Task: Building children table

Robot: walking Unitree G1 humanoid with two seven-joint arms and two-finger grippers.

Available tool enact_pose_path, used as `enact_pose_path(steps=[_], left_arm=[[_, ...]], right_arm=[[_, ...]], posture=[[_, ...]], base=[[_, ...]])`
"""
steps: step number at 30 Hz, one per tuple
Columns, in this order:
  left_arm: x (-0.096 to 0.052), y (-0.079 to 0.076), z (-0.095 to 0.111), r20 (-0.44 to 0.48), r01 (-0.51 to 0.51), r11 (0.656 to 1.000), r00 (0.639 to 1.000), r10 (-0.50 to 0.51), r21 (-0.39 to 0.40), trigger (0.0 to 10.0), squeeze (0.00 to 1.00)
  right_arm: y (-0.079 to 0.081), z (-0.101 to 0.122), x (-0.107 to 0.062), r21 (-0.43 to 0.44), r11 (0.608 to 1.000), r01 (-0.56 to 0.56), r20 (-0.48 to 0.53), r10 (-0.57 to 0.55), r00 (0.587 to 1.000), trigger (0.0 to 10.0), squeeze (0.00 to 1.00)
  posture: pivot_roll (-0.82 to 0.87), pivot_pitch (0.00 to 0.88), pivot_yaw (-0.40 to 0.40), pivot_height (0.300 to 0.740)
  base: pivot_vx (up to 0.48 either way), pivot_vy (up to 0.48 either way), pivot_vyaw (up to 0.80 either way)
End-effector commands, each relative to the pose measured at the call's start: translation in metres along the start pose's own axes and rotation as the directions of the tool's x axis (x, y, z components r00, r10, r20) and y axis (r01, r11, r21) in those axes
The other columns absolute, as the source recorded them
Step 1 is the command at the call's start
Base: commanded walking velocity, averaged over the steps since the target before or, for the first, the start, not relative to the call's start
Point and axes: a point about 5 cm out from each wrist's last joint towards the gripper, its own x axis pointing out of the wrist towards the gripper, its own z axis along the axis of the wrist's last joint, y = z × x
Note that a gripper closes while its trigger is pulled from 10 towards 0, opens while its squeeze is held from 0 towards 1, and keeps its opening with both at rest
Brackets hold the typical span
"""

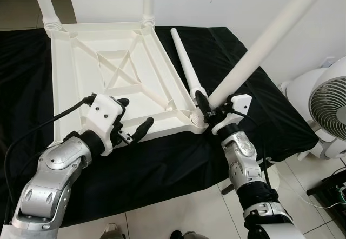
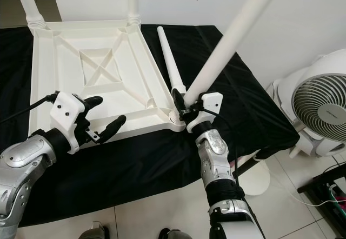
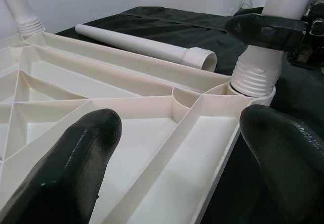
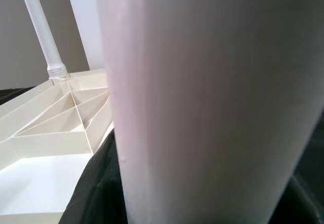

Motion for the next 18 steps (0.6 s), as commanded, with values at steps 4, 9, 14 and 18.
enact_pose_path(steps=[4, 9, 14, 18], left_arm=[[-0.002, -0.0008, 0.0033, 0.007, -0.013, 1.0, 1.0, 0.013, 0.003, 10.0, 0.0], [-0.0016, -0.001, 0.0033, 0.008, -0.014, 1.0, 1.0, 0.014, 0.004, 10.0, 0.0], [-0.0016, -0.0009, 0.0036, 0.009, -0.015, 1.0, 1.0, 0.015, 0.005, 10.0, 0.0], [-0.0014, -0.0011, 0.0032, 0.009, -0.016, 1.0, 1.0, 0.016, 0.005, 10.0, 0.0]], right_arm=[[-0.0131, -0.0356, -0.0167, -0.01, 0.997, 0.073, -0.246, -0.073, 0.967, 10.0, 0.0], [-0.0114, -0.0394, -0.012, -0.047, 0.999, 0.004, -0.333, -0.02, 0.943, 10.0, 0.0], [-0.0108, -0.0383, -0.0089, -0.049, 0.998, -0.028, -0.355, 0.009, 0.935, 10.0, 0.0], [-0.0099, -0.0424, -0.0097, -0.016, 0.999, -0.046, -0.396, 0.036, 0.918, 10.0, 0.0]], posture=[[0.15, 0.112, -0.085, 0.74], [0.15, 0.104, -0.09, 0.74], [0.15, 0.104, -0.09, 0.74], [0.16, 0.098, -0.095, 0.74]], base=[[0.0, 0.0, 0.0], [0.0, 0.0, 0.0], [0.0, 0.0, 0.0], [0.0, 0.0, 0.0]])
